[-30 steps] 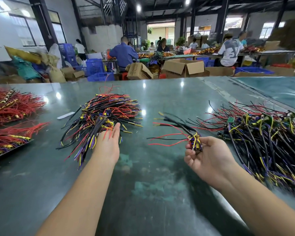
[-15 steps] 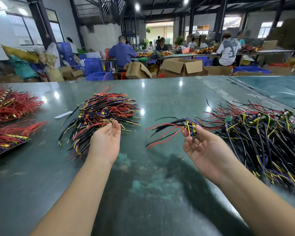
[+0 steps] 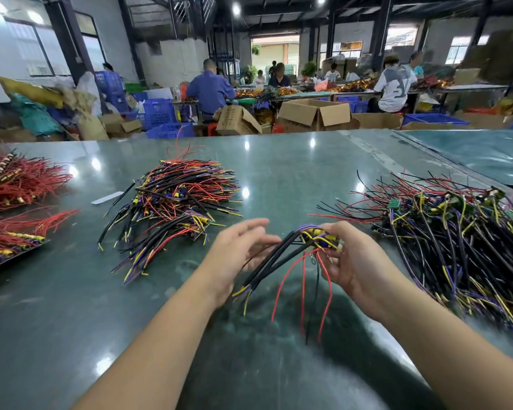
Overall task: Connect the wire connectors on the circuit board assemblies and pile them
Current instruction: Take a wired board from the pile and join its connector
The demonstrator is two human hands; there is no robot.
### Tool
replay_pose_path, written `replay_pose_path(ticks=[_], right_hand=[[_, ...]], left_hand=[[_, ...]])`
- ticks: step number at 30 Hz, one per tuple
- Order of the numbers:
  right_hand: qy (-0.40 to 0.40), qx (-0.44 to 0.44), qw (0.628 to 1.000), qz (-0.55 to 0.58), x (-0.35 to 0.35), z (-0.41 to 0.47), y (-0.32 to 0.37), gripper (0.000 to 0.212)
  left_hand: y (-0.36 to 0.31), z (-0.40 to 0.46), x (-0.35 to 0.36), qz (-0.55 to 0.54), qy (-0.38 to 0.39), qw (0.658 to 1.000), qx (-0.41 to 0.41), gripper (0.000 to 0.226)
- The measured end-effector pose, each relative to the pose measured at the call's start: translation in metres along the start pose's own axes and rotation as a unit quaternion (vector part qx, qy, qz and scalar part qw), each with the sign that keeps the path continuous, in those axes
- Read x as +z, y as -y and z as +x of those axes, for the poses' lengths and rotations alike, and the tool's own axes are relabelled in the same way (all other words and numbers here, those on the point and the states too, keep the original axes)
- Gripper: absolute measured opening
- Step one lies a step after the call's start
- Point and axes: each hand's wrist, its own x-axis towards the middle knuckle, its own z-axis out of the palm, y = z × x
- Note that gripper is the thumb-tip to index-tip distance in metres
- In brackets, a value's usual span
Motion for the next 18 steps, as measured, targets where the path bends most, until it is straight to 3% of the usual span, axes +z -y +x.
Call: replay_pose_path(ticks=[3, 7, 10, 12, 14, 18], right_hand=[[0.007, -0.02, 0.999, -0.03, -0.0023, 0.0021, -0.0006, 0.022], [0.003, -0.063, 0.997, -0.038, -0.0044, 0.0029, -0.0025, 0.028], [0.003, -0.066, 0.996, -0.066, -0.0051, 0.0022, -0.0042, 0.037], [0.007, -0.056, 0.996, -0.069, -0.0048, 0.0015, -0.0036, 0.04], [0.023, -0.034, 0.998, -0.049, -0.0041, 0.0009, -0.0022, 0.035], [0.059, -0.024, 0.997, -0.043, -0.0019, 0.001, -0.0016, 0.025]], left_hand=[[0.0075, -0.0025, 0.002, 0.165, 0.009, 0.985, 0.04, 0.021], [0.005, -0.0064, -0.0018, 0.236, 0.053, 0.965, 0.105, 0.022], [0.004, -0.0079, -0.0038, 0.236, 0.084, 0.96, 0.125, 0.016], [0.0034, -0.0083, -0.0048, 0.227, 0.109, 0.962, 0.102, 0.026], [0.0029, -0.0084, -0.0052, 0.228, 0.132, 0.962, 0.076, 0.039], [0.0, -0.0105, -0.0029, 0.172, 0.148, 0.971, 0.069, 0.031]])
